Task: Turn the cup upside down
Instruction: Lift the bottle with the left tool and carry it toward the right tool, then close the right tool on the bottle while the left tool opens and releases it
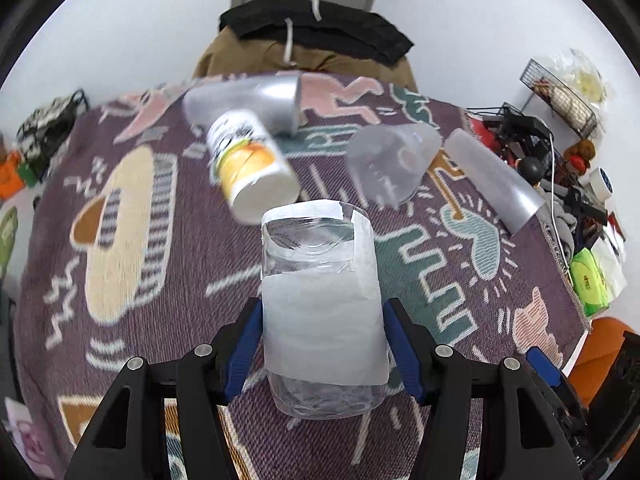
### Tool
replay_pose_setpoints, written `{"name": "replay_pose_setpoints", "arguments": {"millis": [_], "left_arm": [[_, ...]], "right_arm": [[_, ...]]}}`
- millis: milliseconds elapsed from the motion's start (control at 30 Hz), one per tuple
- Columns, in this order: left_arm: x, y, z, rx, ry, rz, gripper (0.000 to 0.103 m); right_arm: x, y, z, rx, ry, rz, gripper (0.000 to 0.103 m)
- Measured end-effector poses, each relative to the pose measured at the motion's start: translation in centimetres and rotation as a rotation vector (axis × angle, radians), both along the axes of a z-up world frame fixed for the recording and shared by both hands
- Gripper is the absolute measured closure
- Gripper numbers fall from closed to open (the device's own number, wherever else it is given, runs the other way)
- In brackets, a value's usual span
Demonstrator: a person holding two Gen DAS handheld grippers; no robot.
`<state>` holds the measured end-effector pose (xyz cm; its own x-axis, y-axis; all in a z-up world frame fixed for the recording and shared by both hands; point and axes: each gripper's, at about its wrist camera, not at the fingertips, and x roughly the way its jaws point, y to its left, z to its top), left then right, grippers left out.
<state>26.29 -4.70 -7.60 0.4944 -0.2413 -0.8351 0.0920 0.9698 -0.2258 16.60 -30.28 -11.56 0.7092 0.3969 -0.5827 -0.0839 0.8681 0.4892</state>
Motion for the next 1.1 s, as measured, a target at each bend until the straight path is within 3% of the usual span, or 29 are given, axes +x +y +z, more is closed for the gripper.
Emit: {"name": "replay_pose_setpoints", "arguments": {"millis": [200,367,467,600,967,1100], "left_arm": [[-0.9,0.4,-1.5,-0.027,0.018,0.028,0.04],[-0.6,0.2,-2.3,-0.112,0.038,-0.002,0.037],[-0.7,0.3,-2.4,-0.133,0.052,-0.019,0.026],[-1.5,1.6,-1.5,-0.154,0.002,-0.002,0.016],[-4.8,7.5,-0.7,-0.248,-0.079,0.087,0.016],[-6.1,9.4,-0.3,-0.239,-0.122,0.112,0.016]], "right_arm": [[0.2,0.8,-0.5,-0.014,0.014,0.017,0.005],[0.3,1.1,-0.8,-0.024,0.024,0.035,0.005],[0.3,1.7,-0.8,-0.026,0.018,0.061,0.005],[0.2,2.9,-0.6,-0.007,0.014,0.109,0.005],[0.7,8.7,-1.0,-0.009,0.058,0.223,0.005],[1.4,10.9,-0.5,-0.02,0.056,0.239,0.005]]}}
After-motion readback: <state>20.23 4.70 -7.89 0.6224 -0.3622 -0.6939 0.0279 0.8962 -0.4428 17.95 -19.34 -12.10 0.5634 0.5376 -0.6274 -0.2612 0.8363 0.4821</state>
